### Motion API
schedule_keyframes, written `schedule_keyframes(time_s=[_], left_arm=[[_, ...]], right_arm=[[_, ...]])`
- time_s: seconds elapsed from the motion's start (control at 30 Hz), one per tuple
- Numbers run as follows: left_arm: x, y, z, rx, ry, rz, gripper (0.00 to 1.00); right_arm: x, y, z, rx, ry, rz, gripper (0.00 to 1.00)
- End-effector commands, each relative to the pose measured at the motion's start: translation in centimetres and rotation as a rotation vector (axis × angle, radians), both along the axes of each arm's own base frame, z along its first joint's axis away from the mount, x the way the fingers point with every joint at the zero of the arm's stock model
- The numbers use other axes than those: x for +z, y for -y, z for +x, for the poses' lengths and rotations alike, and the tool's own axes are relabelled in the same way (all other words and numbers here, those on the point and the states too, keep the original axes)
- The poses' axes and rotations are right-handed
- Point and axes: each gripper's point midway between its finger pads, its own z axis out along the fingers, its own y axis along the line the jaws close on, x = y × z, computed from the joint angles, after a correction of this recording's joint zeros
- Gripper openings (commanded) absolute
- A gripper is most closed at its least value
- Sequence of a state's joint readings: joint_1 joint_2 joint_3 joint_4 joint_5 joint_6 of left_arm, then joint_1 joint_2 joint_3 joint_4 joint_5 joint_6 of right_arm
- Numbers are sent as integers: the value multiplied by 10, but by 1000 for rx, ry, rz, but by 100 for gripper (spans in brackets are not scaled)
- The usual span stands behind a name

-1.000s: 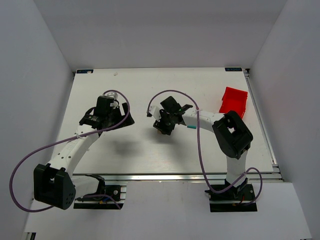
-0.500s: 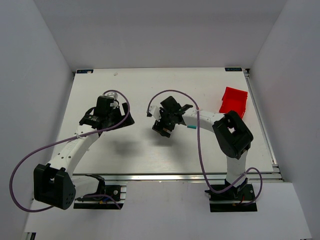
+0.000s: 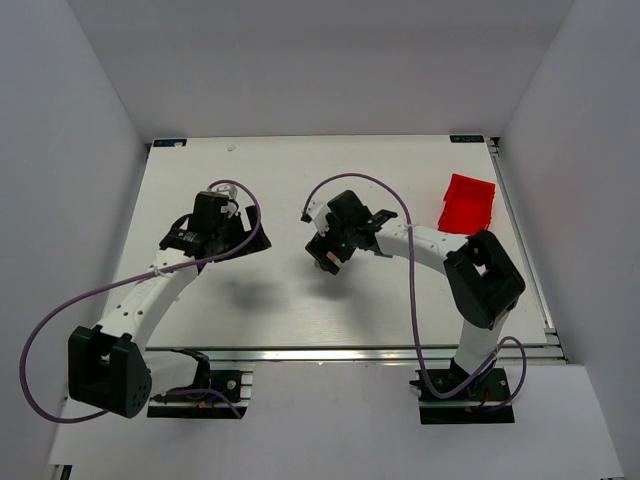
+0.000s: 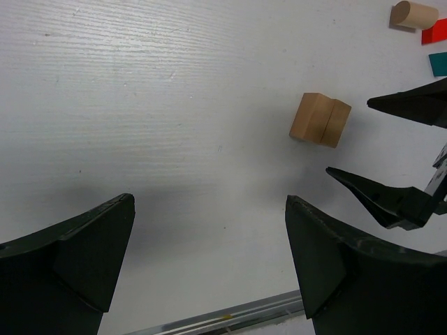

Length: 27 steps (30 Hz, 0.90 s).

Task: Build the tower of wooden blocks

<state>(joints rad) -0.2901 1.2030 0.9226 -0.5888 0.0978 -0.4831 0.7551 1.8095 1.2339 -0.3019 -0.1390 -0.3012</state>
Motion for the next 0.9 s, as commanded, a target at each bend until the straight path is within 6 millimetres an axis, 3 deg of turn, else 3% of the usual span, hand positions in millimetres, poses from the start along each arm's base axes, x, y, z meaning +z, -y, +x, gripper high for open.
schedule_keyframes(time_s=[0.0,0.13,0.2,0.37,0.4,0.43,0.47,0.6,0.63,0.7,0.87], left_arm=[[5,4,2,-17,27,-20,98],[2,4,1,-16,26,-21,98],[3,4,2,-16,26,-21,98],[2,7,4,-21,30,-35,96],[0,10,5,-28,23,-43,93],[-1,11,6,-33,20,-47,87],[0,14,11,-33,33,-60,69],[-2,36,28,-94,48,-126,27],[-12,44,30,-125,14,-146,22],[-14,55,38,-160,16,-178,10],[-33,81,49,-237,-13,-214,3]], right_arm=[[0,0,12,-142,-3,-6,89],[6,5,9,-225,-12,38,89],[24,1,6,-257,-5,117,82],[25,20,-5,-378,-24,150,33],[22,25,-4,-408,-22,138,28],[20,29,-5,-433,-34,129,25],[16,35,-3,-468,-24,111,19],[8,41,2,-526,-39,95,12],[7,40,3,-531,-46,92,11],[0,39,6,-554,-71,80,9],[-12,36,13,-575,-92,79,8]])
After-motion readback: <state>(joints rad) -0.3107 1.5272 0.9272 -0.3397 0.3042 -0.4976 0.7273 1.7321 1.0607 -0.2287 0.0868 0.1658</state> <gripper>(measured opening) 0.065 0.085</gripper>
